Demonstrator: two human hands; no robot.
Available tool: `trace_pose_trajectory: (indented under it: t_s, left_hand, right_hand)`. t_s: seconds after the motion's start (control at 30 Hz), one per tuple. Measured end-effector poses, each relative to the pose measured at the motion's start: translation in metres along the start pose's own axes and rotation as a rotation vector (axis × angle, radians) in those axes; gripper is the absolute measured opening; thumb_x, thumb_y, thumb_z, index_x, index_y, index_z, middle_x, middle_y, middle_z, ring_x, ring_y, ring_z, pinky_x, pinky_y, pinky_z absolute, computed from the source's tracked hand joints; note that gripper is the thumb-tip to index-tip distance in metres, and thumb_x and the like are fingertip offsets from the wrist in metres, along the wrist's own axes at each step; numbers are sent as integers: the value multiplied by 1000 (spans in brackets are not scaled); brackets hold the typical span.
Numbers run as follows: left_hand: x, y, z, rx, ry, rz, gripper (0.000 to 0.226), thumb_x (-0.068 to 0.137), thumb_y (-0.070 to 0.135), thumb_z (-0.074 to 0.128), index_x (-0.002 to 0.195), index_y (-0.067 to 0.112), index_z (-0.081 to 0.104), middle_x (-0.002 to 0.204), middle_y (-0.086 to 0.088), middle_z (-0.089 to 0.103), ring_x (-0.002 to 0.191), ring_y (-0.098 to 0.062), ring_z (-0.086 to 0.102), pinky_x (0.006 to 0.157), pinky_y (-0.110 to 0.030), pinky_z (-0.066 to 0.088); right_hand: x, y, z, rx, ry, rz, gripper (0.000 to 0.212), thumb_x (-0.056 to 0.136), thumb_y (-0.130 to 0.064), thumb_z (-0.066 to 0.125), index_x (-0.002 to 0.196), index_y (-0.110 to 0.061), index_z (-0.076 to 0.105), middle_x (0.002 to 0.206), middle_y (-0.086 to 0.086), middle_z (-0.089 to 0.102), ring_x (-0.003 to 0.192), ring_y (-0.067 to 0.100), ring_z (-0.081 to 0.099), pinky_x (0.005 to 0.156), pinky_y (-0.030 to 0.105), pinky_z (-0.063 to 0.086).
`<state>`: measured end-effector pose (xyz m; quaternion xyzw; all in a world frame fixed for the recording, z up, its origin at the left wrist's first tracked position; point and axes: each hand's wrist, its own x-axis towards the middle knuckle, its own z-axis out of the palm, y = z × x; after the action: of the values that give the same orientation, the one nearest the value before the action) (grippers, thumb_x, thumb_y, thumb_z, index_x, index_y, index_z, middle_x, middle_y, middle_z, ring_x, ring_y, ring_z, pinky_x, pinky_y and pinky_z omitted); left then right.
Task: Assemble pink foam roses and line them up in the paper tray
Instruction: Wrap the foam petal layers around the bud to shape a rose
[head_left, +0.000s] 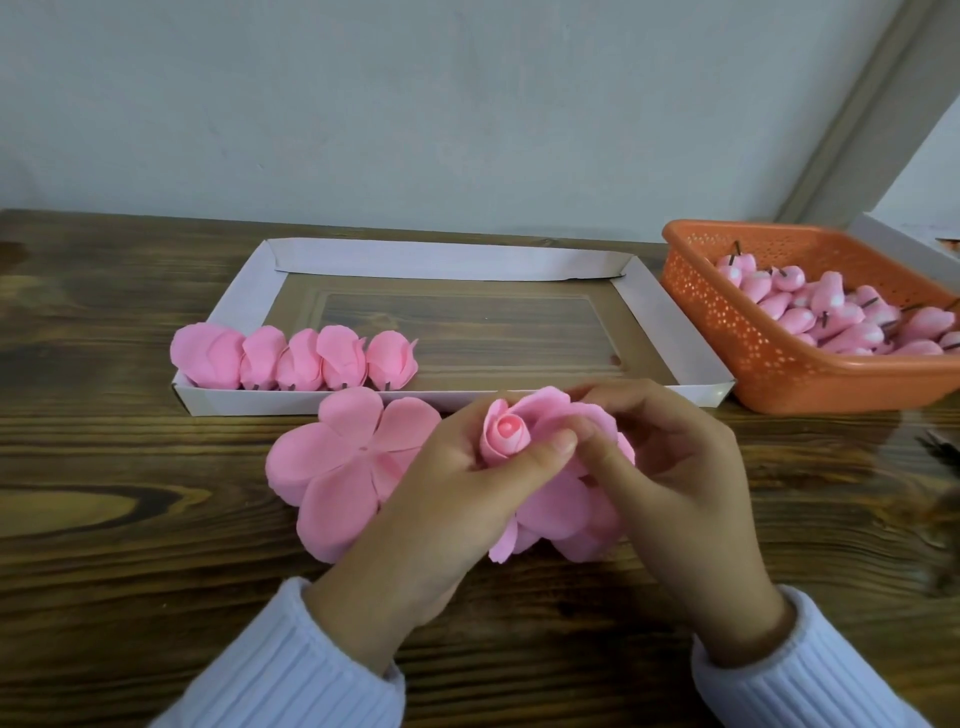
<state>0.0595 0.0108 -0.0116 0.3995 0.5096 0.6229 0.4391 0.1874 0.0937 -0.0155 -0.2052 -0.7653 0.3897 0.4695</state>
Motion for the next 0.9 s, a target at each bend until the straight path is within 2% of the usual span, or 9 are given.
trace_pose_trajectory:
  t_s: [0.07,0.17,0.2,0.37,0.5,0.67,0.77,0.83,0.9]
  left_hand:
    - [-1,1,0,14,-33,-2,31,82,31,70,105,10,71,94,-18,72,85,-43,63,73,-47,53]
    - [-2,4,-1,-31,-151,3,28,81,20,72,107,7,70,99,-5,75,95,-16,71,78,-21,54]
    - [-3,5,-1,-42,-178,-2,27,81,16,72,106,7,70,101,-4,75,99,-14,70,81,-18,53]
    - [-2,7,-5,-66,-229,-9,27,78,9,70,104,4,70,109,-15,71,108,-21,67,96,-27,52]
    - [-2,8,-7,-68,-302,-29,25,75,3,66,99,7,69,99,-7,73,101,-13,68,90,-23,53]
    - [-1,6,-4,-58,-342,-27,22,76,0,66,98,4,68,95,-6,69,96,-11,66,88,-23,53]
    - [-1,6,-3,-80,-367,-26,17,78,0,65,94,5,70,97,-7,67,99,-14,64,91,-25,51]
    - [-2,7,-3,-91,-385,-23,19,81,4,64,90,16,75,96,2,70,101,-9,64,89,-18,50]
    - [-2,7,-2,-80,-359,-16,11,82,9,67,86,15,75,93,2,69,97,-7,64,86,-16,48]
  right_hand:
    - [-1,0,0,18,22,-32,6,82,-15,72,88,-16,70,86,-8,72,83,19,68,73,35,54]
    - [-1,-2,0,45,32,-101,6,80,-20,71,85,-24,70,84,-11,71,79,16,67,68,29,52]
    - [0,-3,0,55,32,-112,10,79,-21,72,87,-26,70,85,-13,71,78,15,67,65,27,52]
    - [0,-7,0,70,47,-178,29,77,-20,74,99,-33,63,88,-20,71,80,5,70,69,15,51]
    - [-1,-6,0,29,40,-192,35,74,-15,80,100,-29,61,88,-25,69,80,0,69,72,11,49]
    - [-3,-2,1,-91,84,-193,36,74,-11,77,99,-31,61,95,-20,68,85,3,67,75,16,50]
    - [-3,-3,1,-17,47,-159,23,81,-17,73,98,-29,63,93,-20,69,85,4,68,76,16,49]
    - [-2,-5,1,63,1,-131,16,87,-24,63,103,-23,61,90,-14,71,84,9,69,77,20,50]
    - [-2,-5,1,175,-25,-98,26,94,-36,54,109,-15,59,94,-5,72,89,17,69,81,28,52]
